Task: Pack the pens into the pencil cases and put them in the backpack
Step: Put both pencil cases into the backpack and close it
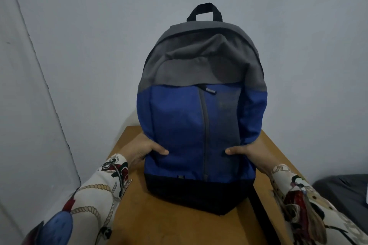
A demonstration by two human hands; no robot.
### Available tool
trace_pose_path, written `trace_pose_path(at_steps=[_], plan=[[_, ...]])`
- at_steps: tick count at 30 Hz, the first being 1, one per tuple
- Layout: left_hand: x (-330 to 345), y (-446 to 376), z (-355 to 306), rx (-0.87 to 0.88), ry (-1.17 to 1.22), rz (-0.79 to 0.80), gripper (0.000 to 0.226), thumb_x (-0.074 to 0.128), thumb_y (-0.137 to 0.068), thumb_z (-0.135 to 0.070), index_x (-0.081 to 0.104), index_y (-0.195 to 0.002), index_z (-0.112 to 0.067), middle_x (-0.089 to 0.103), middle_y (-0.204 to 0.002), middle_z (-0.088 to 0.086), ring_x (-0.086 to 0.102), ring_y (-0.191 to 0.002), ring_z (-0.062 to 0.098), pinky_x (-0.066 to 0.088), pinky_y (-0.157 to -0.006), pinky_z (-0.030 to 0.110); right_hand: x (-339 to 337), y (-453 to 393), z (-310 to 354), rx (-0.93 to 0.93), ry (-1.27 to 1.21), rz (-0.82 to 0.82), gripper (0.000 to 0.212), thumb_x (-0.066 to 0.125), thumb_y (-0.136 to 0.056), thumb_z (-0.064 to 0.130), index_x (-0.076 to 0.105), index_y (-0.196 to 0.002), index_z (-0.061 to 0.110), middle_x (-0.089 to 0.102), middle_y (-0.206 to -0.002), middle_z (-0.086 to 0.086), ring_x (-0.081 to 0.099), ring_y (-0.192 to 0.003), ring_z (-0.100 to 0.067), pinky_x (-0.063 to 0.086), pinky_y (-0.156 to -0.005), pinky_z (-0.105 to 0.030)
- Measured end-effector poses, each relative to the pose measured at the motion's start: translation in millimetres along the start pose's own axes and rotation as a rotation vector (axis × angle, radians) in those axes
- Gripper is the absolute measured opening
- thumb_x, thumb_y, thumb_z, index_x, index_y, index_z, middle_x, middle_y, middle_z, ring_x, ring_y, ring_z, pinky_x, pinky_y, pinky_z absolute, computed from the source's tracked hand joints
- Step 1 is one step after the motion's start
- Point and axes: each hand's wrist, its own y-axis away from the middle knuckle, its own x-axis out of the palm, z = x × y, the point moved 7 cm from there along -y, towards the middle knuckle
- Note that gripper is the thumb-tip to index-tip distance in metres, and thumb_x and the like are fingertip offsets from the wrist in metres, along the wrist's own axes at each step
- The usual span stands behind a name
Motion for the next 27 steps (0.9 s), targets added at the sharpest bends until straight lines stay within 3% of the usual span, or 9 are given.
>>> trace_pose_path(at_steps=[2,7,13,19,23,27], plan=[[-4.3,1.4,8.7,-0.001,0.001,0.007,0.086,0.077,-0.046,0.014,0.058,-0.124,-0.015,0.068,-0.119,0.003,0.061,-0.113,0.029,0.05,-0.094,0.042,0.4,5.1,-3.3,-0.019,0.01,0.015,0.06,0.08,-0.066,-0.012,0.066,-0.113,0.022,0.075,-0.107,0.011,0.07,-0.099,-0.011,0.056,-0.08,-0.028],[15.5,3.1,6.1,0.022,-0.044,0.156,0.077,0.085,-0.06,-0.004,0.054,-0.13,-0.017,0.067,-0.124,0.002,0.062,-0.115,0.022,0.047,-0.1,0.04,7.0,8.1,2.1,-0.043,0.001,0.042,0.06,0.082,-0.069,-0.002,0.063,-0.12,0.024,0.073,-0.114,0.01,0.069,-0.104,-0.01,0.057,-0.08,-0.025],[20.1,-3.8,0.3,0.129,-0.148,0.012,0.057,0.085,-0.064,0.001,0.065,-0.115,-0.013,0.073,-0.109,-0.002,0.067,-0.102,0.011,0.05,-0.09,0.026,11.5,4.6,-1.2,-0.047,-0.011,-0.02,0.067,0.087,-0.068,0.003,0.06,-0.128,0.017,0.07,-0.121,0.004,0.068,-0.109,-0.017,0.055,-0.093,-0.044],[16.2,-2.5,0.6,0.155,-0.142,-0.04,0.058,0.09,-0.059,-0.004,0.067,-0.11,-0.021,0.073,-0.103,-0.012,0.067,-0.096,0.004,0.049,-0.081,0.019,6.1,3.8,-6.4,-0.031,-0.006,-0.024,0.065,0.087,-0.068,0.005,0.061,-0.127,0.016,0.071,-0.121,0.002,0.068,-0.108,-0.018,0.054,-0.095,-0.047],[10.6,-6.1,4.9,0.128,-0.115,-0.044,0.074,0.093,-0.041,-0.021,0.068,-0.11,-0.022,0.072,-0.108,-0.009,0.066,-0.101,0.009,0.049,-0.086,0.024,4.9,2.8,-8.3,-0.025,-0.023,-0.004,0.061,0.085,-0.069,0.001,0.063,-0.125,0.013,0.071,-0.119,-0.002,0.069,-0.108,-0.021,0.054,-0.096,-0.047],[8.9,-14.8,8.6,0.128,0.007,-0.103,0.058,0.092,-0.045,-0.002,0.073,-0.099,-0.009,0.074,-0.102,0.005,0.069,-0.098,0.02,0.053,-0.087,0.035,3.3,-3.3,-3.3,-0.057,-0.036,0.005,0.06,0.081,-0.068,-0.005,0.063,-0.122,0.013,0.072,-0.117,-0.003,0.069,-0.107,-0.022,0.057,-0.088,-0.04]])
